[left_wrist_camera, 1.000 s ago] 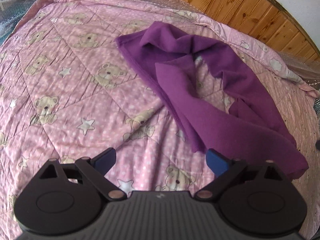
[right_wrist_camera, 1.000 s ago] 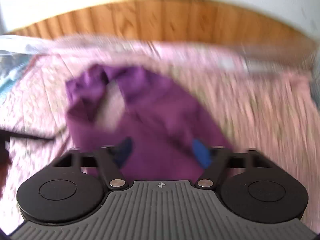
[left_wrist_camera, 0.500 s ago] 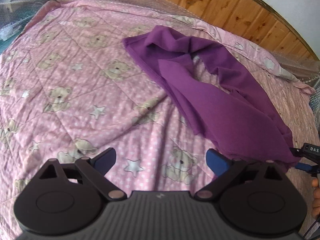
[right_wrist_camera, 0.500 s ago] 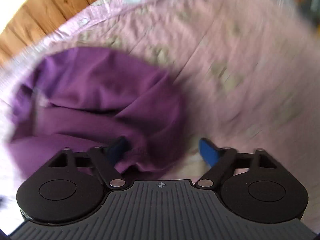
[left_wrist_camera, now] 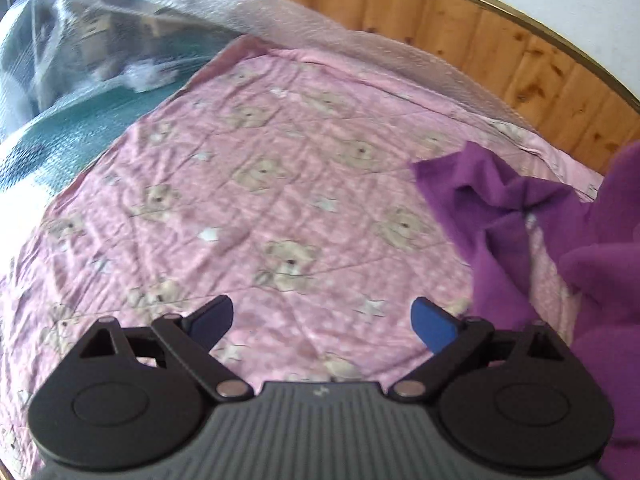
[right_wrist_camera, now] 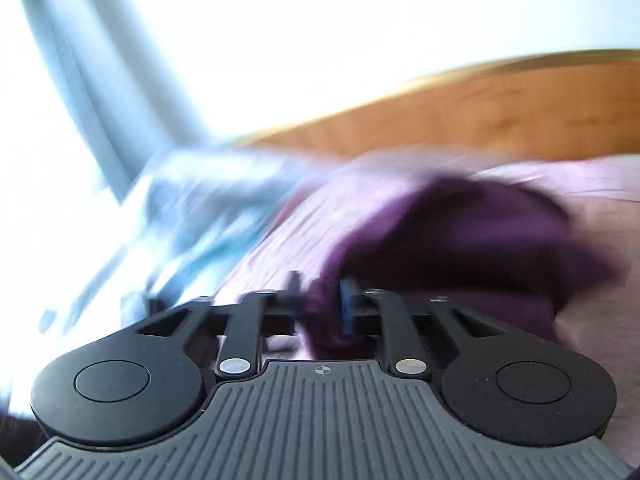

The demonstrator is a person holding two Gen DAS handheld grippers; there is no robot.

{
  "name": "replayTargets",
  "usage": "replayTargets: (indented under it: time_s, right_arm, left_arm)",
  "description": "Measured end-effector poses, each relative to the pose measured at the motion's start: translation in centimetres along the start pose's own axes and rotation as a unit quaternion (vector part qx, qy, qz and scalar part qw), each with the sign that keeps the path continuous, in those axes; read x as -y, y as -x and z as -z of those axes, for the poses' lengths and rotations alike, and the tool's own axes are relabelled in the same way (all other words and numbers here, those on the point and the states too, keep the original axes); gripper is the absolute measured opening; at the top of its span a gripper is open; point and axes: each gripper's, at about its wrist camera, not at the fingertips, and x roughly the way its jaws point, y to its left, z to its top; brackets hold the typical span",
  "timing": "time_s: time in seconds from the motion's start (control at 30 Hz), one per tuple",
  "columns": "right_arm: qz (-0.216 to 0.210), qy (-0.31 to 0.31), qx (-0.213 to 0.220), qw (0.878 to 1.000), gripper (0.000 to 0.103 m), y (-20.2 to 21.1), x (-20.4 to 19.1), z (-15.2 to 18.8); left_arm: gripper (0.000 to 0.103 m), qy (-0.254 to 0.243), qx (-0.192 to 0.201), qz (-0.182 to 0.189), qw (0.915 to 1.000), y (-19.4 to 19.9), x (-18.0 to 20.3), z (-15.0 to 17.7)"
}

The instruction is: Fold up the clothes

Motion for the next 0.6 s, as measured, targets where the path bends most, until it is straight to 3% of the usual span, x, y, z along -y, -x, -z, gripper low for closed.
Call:
replayTargets:
  time_s: [0.03, 0.07, 0.17, 0.27, 0.37, 0.47, 0.5, 0.53, 0.57, 0.6]
  right_arm:
    - [0.026, 0.0, -0.014, 1.0, 0.062, -0.6, -0.4, 1.2]
    - [0.055, -0.014, -0.026, 0.998, 0.072, -0.8, -0.1, 2.6]
    - [0.131, -0.092, -0.064, 0.985, 0.072, 0.3, 3.5, 7.4]
    - [0.206, -0.186, -0.1, 0.956, 0.073, 2.0, 8.1, 11.9]
    - [0.226, -0.231, -0.101, 0.941, 0.075, 2.3, 11.8, 14.6]
    - [0.208, -0.234, -0.092, 0.945, 0.077, -0.5, 12.9, 14.7]
    - [0.197, -0.222, -0.092, 0.951, 0.075, -1.4, 11.9, 14.5]
    - [0.186, -0.21, -0.091, 0.955, 0.049, -2.3, 11.0, 14.4]
    - [0.175, -0.198, -0.091, 0.96, 0.006, -3.3, 10.1, 14.2]
    - [0.165, -0.177, -0.087, 0.966, 0.006, -4.0, 8.7, 13.9]
  left_arm:
    - [0.099, 0.008, -0.002, -0.004, 1.0, -0.1, -1.3, -0.3]
    - [0.099, 0.01, 0.001, -0.004, 0.9999, 0.1, -2.2, -0.3]
    - [0.099, -0.003, 0.007, 0.0, 1.0, 0.7, -3.7, 0.4]
    - [0.099, -0.019, -0.003, 0.032, 0.9993, 0.9, -3.4, 1.9]
    - [0.099, -0.033, -0.024, 0.067, 0.9969, 0.7, -2.1, 3.9]
    - [0.099, -0.052, -0.037, 0.09, 0.9939, 0.9, -0.8, 5.0]
    - [0.099, -0.061, -0.035, 0.097, 0.9927, 1.2, -0.4, 5.2]
    - [0.099, -0.067, -0.03, 0.101, 0.9922, 1.6, -0.3, 5.1]
    - [0.099, -0.068, -0.023, 0.1, 0.9923, 1.9, -0.4, 4.9]
    - [0.099, -0.067, -0.015, 0.1, 0.9926, 2.3, -0.7, 4.6]
